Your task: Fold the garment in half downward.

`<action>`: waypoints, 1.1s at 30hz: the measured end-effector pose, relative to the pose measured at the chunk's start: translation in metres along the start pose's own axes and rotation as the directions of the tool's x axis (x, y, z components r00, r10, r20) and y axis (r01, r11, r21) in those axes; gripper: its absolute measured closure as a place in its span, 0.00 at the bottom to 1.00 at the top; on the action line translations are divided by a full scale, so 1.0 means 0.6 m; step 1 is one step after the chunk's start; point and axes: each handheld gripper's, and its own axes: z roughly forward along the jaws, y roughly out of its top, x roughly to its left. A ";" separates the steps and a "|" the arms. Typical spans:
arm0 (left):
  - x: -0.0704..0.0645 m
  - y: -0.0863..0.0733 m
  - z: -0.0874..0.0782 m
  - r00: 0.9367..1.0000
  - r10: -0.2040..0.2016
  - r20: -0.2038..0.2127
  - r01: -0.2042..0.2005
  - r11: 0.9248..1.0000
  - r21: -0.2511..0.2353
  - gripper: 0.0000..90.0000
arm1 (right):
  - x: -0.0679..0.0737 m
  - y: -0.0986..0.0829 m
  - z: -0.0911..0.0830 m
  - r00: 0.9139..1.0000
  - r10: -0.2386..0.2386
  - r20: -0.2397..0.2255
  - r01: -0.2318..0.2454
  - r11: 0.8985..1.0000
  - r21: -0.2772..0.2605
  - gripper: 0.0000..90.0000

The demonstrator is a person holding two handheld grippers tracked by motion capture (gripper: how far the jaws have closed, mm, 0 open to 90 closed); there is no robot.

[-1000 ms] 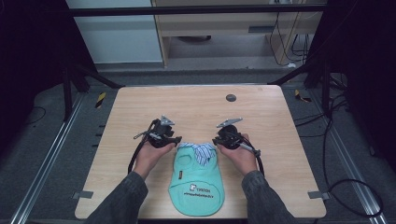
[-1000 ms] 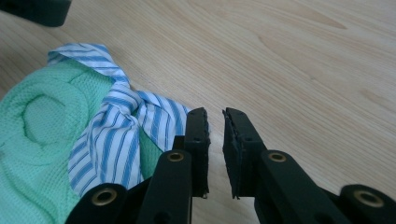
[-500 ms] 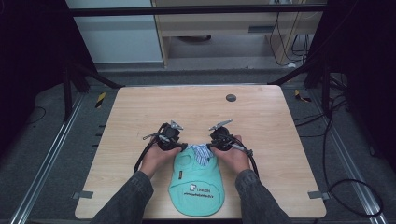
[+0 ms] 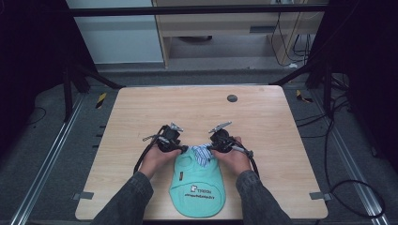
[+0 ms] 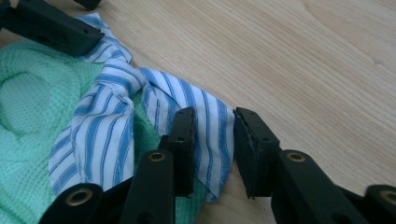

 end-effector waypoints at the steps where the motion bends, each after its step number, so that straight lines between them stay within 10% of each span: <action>1: 0.001 -0.002 -0.001 1.000 0.004 0.005 -0.004 1.000 -0.006 0.59 | 0.000 0.000 0.000 1.000 -0.001 -0.006 0.001 1.000 0.001 0.80; 14: -0.006 -0.014 -0.005 0.996 0.004 0.087 -0.001 1.000 -0.027 0.89 | 0.012 0.001 -0.001 0.999 -0.037 -0.017 0.037 0.999 0.013 0.92; 33: -0.016 0.008 -0.033 0.995 0.068 0.068 -0.066 0.997 -0.028 0.94 | 0.015 0.013 -0.043 0.992 -0.122 -0.020 0.122 0.992 -0.015 0.93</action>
